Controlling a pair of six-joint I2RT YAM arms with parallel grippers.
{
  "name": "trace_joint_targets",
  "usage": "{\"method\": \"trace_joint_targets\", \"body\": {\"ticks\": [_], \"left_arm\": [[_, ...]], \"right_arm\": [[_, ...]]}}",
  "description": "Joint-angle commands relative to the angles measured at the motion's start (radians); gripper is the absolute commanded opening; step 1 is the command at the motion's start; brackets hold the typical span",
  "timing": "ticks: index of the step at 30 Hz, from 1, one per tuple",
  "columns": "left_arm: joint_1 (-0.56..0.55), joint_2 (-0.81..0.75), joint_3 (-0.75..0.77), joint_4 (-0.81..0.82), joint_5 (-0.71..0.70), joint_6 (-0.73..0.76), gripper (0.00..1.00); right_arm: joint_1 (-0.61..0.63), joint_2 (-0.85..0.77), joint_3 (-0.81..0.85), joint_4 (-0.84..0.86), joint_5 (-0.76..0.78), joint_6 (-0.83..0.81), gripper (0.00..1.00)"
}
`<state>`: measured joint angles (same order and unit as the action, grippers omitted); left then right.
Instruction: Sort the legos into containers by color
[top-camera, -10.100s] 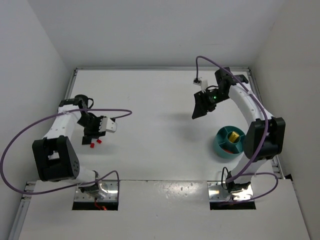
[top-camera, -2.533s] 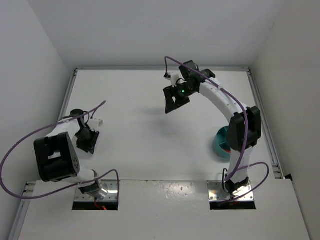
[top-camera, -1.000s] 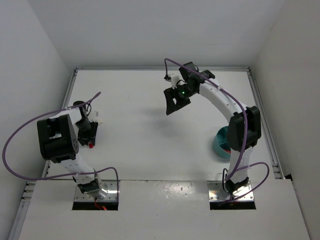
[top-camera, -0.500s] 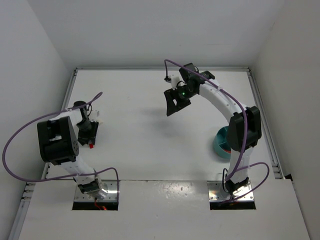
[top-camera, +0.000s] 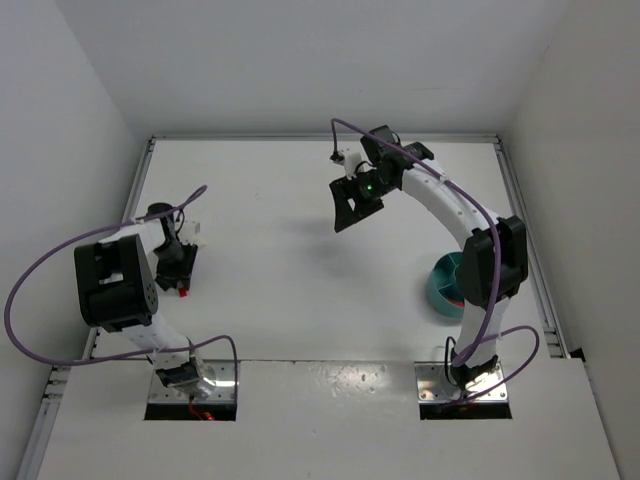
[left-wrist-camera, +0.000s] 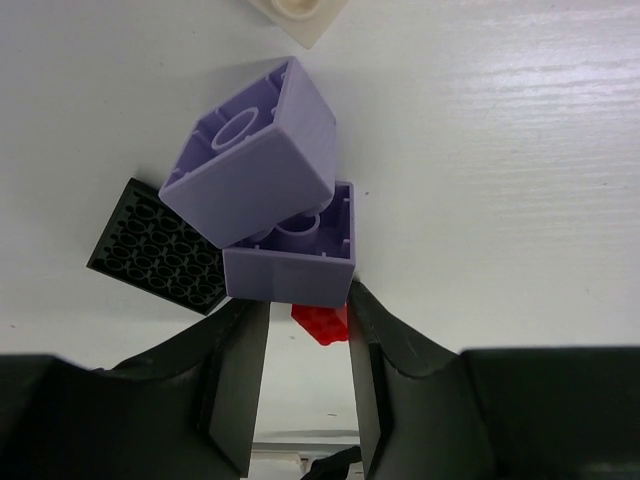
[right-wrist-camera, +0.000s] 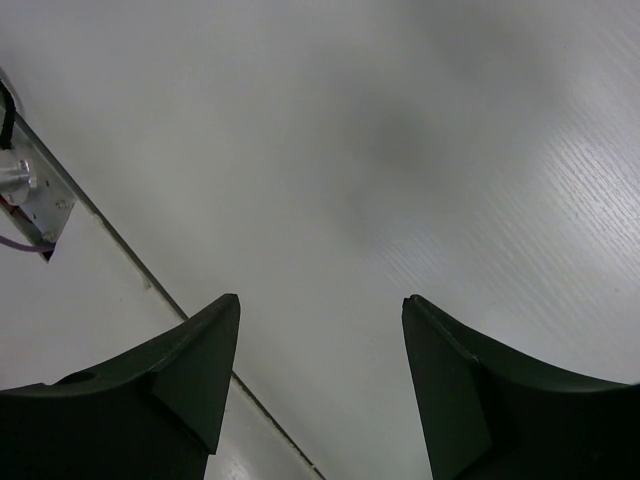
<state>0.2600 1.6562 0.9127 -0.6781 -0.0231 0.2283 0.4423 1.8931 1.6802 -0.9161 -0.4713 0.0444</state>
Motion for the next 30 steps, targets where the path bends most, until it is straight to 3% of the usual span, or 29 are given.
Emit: {"method": "trace_joint_targets", "body": {"ticks": [1,11,17,24,30], "left_arm": [[-0.008,-0.03,-0.023,-0.015,-0.031,0.026,0.42],[-0.008,-0.05,-0.054,-0.015,-0.021,0.036,0.42],[-0.008,-0.018,-0.034,-0.015,-0.009,0.036,0.36],[-0.018,-0.053,-0.021,-0.041,0.07,0.072,0.12],[-0.086,-0.193,0.095,-0.078,0.305,0.117,0.05]], "right_arm": [[0.007,-0.048,-0.005,0.023,0.005,-0.012,0.66],[0.007,-0.048,0.004,0.023,0.005,-0.012,0.66],[0.007,-0.048,0.004,0.023,0.005,-0.012,0.66],[0.007,-0.06,-0.007,0.032,0.014,-0.012,0.66],[-0.023,-0.181,-0.117,0.088,0.149,0.002,0.66]]}}
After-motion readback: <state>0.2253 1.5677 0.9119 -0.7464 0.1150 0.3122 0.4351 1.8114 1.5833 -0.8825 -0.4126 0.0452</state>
